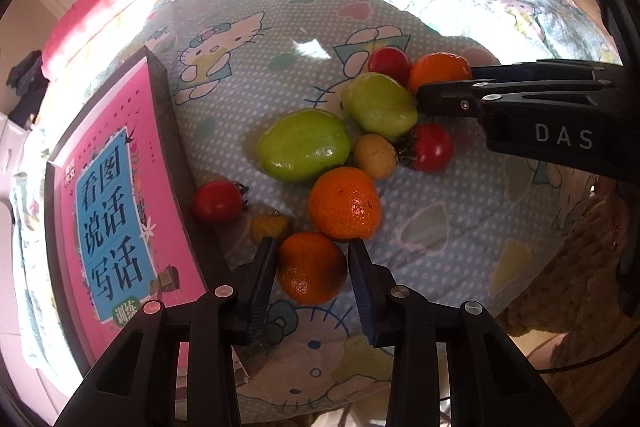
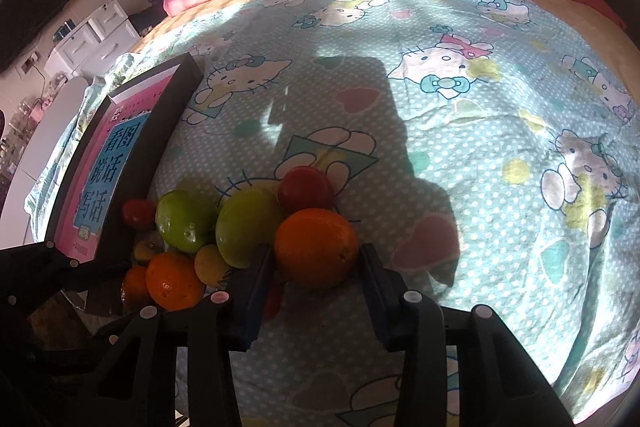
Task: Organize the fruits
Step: 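Grasp an orange with the left tool while the right tool grasps another orange, then carry the orange onto the pink book tray with the left tool while the right tool carries its orange there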
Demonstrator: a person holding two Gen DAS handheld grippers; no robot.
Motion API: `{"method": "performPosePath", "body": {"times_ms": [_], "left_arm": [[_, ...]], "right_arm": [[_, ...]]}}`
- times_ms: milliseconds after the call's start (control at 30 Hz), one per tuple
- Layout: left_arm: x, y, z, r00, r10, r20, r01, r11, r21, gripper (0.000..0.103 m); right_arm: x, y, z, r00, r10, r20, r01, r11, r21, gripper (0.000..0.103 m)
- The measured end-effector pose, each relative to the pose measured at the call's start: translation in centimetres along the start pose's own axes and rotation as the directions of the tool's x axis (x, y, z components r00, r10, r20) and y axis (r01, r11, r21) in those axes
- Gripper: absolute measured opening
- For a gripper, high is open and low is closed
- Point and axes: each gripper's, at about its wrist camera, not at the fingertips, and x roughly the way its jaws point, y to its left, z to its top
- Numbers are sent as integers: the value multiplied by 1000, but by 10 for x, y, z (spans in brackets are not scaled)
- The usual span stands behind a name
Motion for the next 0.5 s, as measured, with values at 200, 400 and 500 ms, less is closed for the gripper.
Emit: {"method": "performPosePath", "body": {"times_ms": [200, 400, 500], "left_arm": [[-8, 15, -5, 994, -98, 49, 102, 991, -85, 36], [-23, 23, -8, 984, -144, 105, 158, 978, -139, 36], [-31, 30, -9, 978, -160, 134, 181, 971, -159, 36]], "right_arm": [[-15, -7, 3, 998, -9, 56, 6, 999, 41, 43], [-30, -8, 3, 994, -1, 108, -3, 999, 33, 43], [-36, -4, 2, 991, 6, 133, -7, 1000, 9, 43]]}}
